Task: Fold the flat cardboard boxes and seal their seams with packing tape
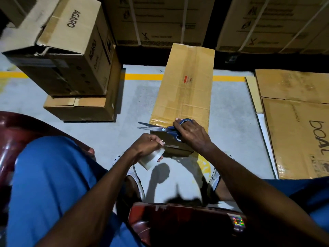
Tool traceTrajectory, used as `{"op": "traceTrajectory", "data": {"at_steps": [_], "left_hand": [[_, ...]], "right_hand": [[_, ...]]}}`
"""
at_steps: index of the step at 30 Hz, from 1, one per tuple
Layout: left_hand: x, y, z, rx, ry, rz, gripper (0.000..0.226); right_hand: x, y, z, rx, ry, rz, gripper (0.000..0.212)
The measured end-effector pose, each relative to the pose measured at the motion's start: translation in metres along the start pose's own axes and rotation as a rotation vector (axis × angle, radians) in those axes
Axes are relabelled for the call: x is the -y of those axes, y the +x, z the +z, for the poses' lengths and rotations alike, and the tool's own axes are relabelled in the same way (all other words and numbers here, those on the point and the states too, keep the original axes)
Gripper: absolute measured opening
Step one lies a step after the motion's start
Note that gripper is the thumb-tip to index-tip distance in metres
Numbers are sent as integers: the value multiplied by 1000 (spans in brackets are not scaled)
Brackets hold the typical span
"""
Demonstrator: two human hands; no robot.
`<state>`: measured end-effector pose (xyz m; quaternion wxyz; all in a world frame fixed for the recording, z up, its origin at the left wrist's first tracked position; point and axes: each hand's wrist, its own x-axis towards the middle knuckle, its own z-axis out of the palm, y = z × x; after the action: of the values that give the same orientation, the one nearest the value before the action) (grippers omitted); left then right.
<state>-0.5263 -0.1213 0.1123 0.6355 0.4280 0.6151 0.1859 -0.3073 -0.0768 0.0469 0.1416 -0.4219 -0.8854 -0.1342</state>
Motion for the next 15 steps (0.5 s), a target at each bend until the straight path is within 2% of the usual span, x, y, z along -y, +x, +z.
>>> {"op": "traceTrajectory", "data": {"at_steps": [2,5,8,11,15], "left_hand": [[-16,-13,-3,34,60,56,2],[-36,-35,-4,72,108,146,10],[-42,-53,-9,73,55,183,15],[-48,-55,-9,53,36,180,10],[-55,-39,3,23,66,230,8]], "right_hand": [[1,2,-8,88,88,60,62],[-5,9,-27,202,390,292,44],[-11,16,-48,121,806,588,39],[-5,21,-82,139,1324,835,43],[12,23,-110,196,1550,960,40]]}}
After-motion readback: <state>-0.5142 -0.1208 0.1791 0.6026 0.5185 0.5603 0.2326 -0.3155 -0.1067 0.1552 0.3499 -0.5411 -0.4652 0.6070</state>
